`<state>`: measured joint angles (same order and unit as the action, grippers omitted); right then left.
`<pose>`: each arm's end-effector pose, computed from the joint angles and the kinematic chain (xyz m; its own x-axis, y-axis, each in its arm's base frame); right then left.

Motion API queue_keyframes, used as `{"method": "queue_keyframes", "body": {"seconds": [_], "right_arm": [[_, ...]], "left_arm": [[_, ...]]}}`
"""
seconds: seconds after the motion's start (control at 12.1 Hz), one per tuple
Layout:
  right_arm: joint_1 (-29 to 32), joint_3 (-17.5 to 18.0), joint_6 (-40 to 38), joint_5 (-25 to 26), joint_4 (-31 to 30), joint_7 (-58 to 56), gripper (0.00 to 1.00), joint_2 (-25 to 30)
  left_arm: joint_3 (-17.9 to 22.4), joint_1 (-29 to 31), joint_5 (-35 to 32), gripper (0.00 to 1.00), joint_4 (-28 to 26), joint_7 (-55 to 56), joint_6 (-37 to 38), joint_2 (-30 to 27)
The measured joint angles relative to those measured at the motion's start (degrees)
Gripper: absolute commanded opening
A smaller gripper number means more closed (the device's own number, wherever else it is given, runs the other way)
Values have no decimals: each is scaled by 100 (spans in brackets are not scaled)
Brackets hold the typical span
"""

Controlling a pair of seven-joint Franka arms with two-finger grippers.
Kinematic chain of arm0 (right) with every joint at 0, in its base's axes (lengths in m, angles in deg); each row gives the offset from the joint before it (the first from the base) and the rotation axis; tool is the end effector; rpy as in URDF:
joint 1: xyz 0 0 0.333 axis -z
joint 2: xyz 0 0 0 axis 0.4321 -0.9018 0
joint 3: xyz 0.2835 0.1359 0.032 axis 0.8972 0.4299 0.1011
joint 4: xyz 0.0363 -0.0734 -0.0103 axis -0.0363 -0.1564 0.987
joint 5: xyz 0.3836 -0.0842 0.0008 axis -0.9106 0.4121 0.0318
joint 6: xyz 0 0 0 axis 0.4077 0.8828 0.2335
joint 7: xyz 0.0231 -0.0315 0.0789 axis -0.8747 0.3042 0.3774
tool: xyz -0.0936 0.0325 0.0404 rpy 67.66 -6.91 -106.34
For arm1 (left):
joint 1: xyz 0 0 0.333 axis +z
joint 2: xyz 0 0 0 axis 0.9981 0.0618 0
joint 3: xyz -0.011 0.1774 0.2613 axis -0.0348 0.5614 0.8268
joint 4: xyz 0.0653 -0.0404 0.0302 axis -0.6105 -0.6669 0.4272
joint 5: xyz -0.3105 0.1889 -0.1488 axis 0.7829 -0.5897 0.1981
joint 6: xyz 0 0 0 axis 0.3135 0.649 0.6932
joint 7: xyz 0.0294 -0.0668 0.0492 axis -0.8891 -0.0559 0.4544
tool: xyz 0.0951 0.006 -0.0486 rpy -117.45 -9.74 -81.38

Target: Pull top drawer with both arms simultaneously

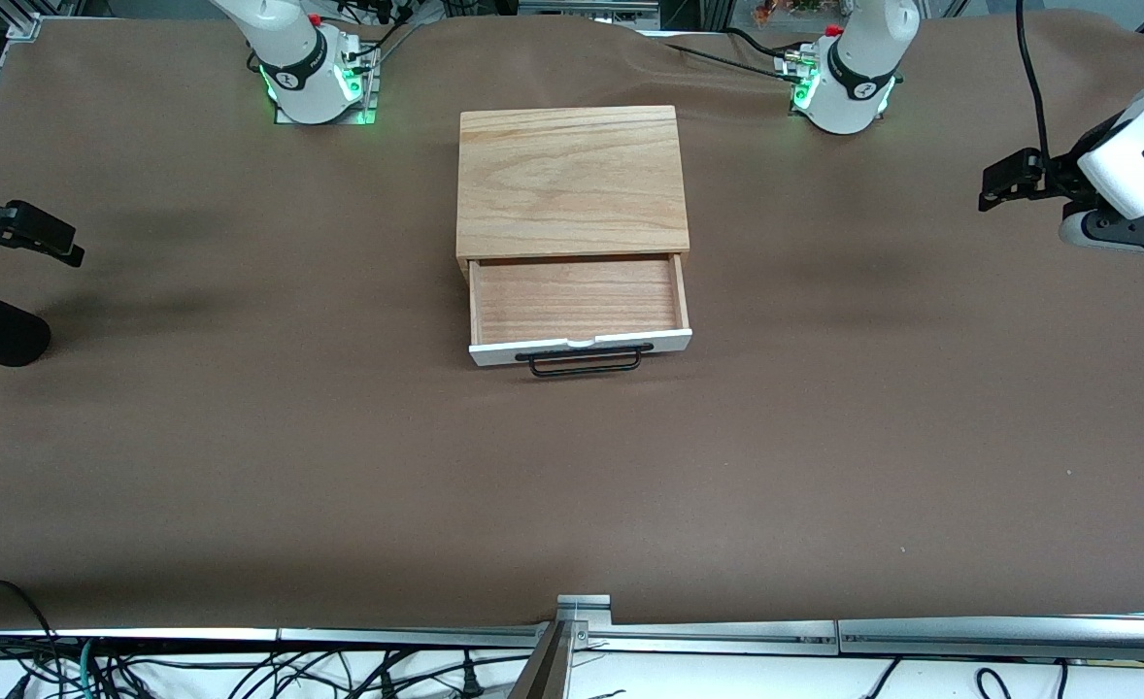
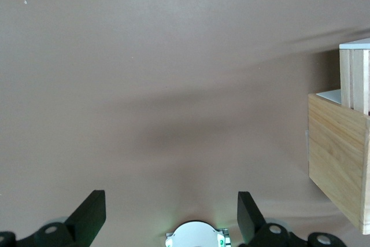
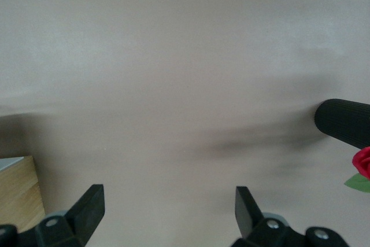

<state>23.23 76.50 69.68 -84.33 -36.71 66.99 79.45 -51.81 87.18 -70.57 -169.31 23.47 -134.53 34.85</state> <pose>0.5791 -0.0394 0.6021 0.9984 -0.0517 -0.0222 -0.0510 -0.9982 0.0300 0.5358 -0.0161 0.6003 0.9737 -0.1077 -0.2009 -0.1056 -0.9942 0.0210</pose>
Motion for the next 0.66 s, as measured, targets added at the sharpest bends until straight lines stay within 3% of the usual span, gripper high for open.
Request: {"method": "queue_keyframes", "body": {"seconds": [0.66], "right_arm": [[17, 0, -3, 8, -1, -1, 100, -9]], "left_arm": [[21, -30, 0, 100, 85, 19, -60, 29]]}}
